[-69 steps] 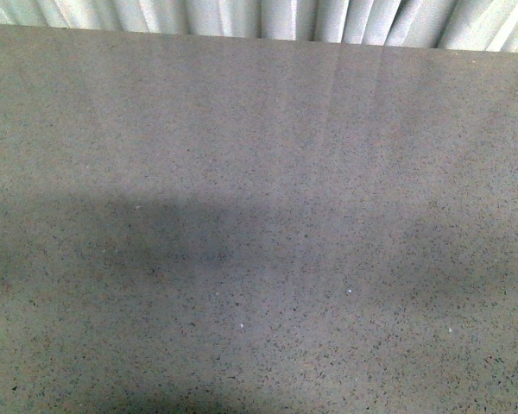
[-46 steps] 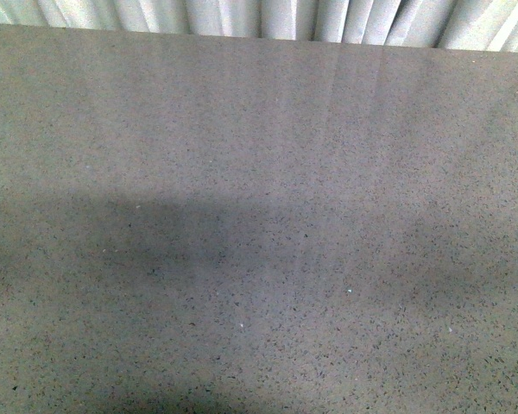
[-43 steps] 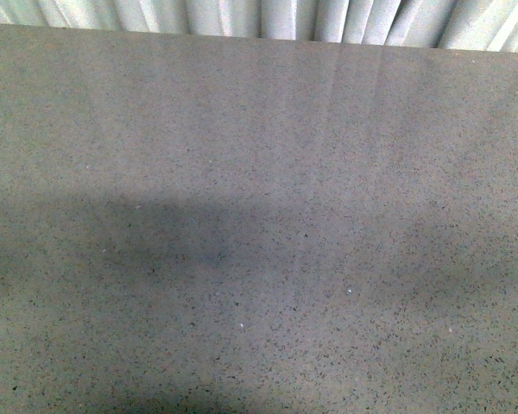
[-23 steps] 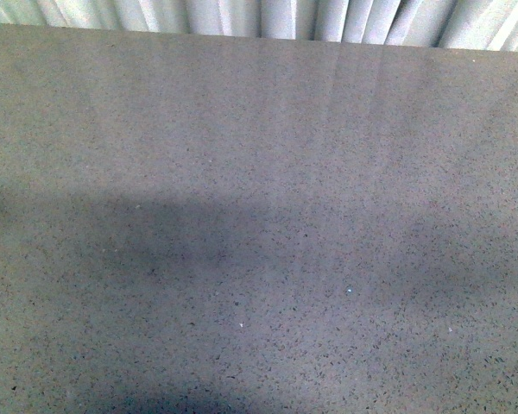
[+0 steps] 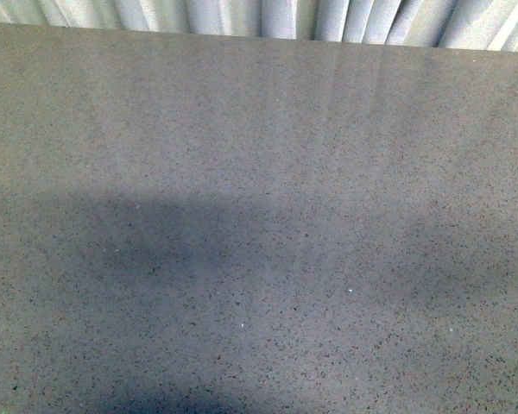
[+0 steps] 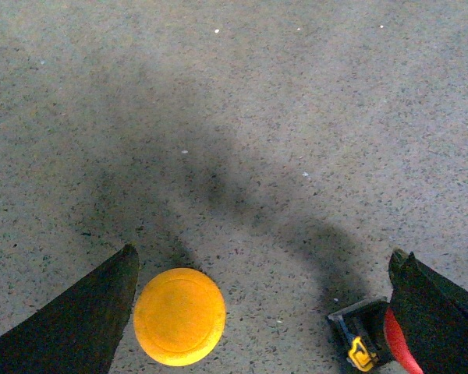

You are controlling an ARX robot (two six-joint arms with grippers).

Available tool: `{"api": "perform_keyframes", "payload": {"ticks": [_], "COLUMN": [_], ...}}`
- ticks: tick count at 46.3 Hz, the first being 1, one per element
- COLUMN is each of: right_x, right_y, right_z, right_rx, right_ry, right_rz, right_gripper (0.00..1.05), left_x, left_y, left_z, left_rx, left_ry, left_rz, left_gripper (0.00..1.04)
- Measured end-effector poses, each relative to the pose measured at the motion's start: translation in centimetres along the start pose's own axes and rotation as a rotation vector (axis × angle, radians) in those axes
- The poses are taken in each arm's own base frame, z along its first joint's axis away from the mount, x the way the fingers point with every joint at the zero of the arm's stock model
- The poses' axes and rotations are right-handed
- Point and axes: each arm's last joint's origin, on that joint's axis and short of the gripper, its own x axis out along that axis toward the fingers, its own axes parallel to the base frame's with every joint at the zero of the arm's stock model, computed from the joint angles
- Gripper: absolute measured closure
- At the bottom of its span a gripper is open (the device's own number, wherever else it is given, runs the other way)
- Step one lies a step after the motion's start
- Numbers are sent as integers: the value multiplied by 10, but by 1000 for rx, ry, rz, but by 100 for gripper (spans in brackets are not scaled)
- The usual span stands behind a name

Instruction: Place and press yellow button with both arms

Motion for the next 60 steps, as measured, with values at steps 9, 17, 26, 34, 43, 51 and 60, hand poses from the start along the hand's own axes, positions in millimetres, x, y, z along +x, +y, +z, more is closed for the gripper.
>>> {"api": "perform_keyframes", "payload": {"ticks": [9,17,26,34,43,51,60], "right_x": [0,0,0,0,0,0,0], "right_y": [0,0,0,0,0,0,0], "right_z": [0,0,0,0,0,0,0], "right_rx": [0,0,0,0,0,0,0], "right_ry": [0,0,0,0,0,0,0], "right_rz": [0,0,0,0,0,0,0], "right_gripper": [9,9,9,9,9,9,9], "left_x": [9,16,23,30,33,34,34], "left_y": [7,10,14,17,20,21,21], "left_z": [-8,-16,-22,-22,-25,-26,-26], "left_rx": [-12,-13,-23,-29,-35,-37,-35], "left_ry": [23,52,76,85,99,99,95], "left_rz": [26,37,62,74,82,85,88], "left_gripper": [9,9,9,9,9,10,28]}}
